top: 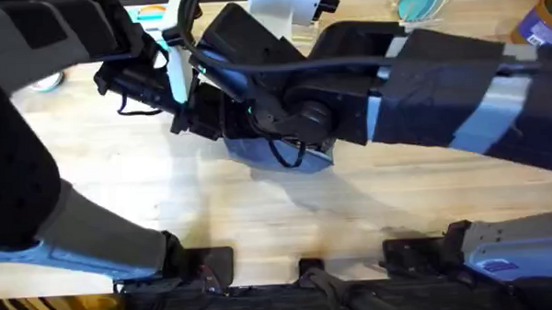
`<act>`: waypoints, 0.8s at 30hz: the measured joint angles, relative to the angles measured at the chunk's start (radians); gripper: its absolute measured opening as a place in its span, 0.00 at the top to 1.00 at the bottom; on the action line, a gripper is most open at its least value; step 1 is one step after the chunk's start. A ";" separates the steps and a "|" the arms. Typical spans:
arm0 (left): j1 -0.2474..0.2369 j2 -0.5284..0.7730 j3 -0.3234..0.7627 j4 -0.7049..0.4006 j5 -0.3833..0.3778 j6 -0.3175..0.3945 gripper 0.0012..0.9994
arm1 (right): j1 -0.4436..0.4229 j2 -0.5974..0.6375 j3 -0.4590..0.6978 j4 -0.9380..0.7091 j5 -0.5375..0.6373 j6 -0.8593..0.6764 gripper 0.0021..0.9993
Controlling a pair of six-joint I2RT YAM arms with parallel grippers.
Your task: Unzip the bag, pick up the pens from the table one at a time and place them inside, then zip the bag closed.
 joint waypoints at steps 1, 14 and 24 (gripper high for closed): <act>0.000 0.000 0.000 0.001 0.000 -0.002 0.95 | -0.002 0.000 0.000 0.000 0.000 0.000 0.97; -0.001 0.008 -0.001 0.011 -0.016 -0.013 0.96 | -0.091 -0.002 0.000 -0.183 -0.016 -0.003 0.97; -0.004 0.010 -0.001 0.011 -0.005 -0.014 0.96 | -0.240 -0.013 0.004 -0.333 -0.083 -0.007 0.97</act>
